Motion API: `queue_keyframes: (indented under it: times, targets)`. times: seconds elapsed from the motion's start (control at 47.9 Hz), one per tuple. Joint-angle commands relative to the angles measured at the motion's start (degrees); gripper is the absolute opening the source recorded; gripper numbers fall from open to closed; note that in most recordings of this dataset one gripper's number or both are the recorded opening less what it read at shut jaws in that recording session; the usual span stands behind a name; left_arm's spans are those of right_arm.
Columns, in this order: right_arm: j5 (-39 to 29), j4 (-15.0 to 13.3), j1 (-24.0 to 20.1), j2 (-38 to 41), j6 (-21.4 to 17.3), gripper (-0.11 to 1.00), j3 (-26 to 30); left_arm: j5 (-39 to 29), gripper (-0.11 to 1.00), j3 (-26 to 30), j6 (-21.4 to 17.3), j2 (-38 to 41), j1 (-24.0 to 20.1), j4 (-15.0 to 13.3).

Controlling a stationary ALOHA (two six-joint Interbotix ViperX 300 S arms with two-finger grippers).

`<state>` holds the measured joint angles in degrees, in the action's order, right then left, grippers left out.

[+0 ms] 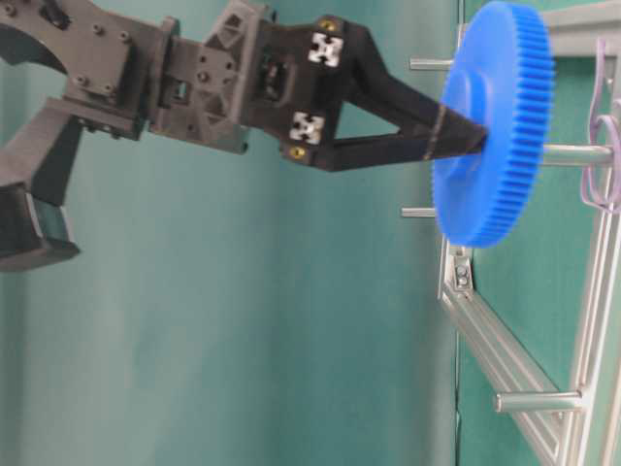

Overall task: Find the location of the shaft and insert the gear.
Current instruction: 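Carry the gear left over the frame toward a metal shaft, then align the gear's center hole with the shaft, adjusting position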

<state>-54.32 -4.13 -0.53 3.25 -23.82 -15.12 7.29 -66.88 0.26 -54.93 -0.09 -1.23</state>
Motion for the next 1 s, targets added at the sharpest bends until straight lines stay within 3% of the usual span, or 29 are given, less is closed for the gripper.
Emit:
queue_keyframes:
  times: [0.0, 0.982]
  targets:
    - [0.3, -0.1, 0.0, -0.2, -0.1, 0.69, 1.4, 0.4, 0.0, 0.5, 0.2, 0.5, -0.1, -0.1]
    - [6.7, -0.1, 0.2, 2.4, 0.2, 0.69, -0.6, 0.4, 0.0, 0.7, 0.4, 0.5, -0.1, -0.1]
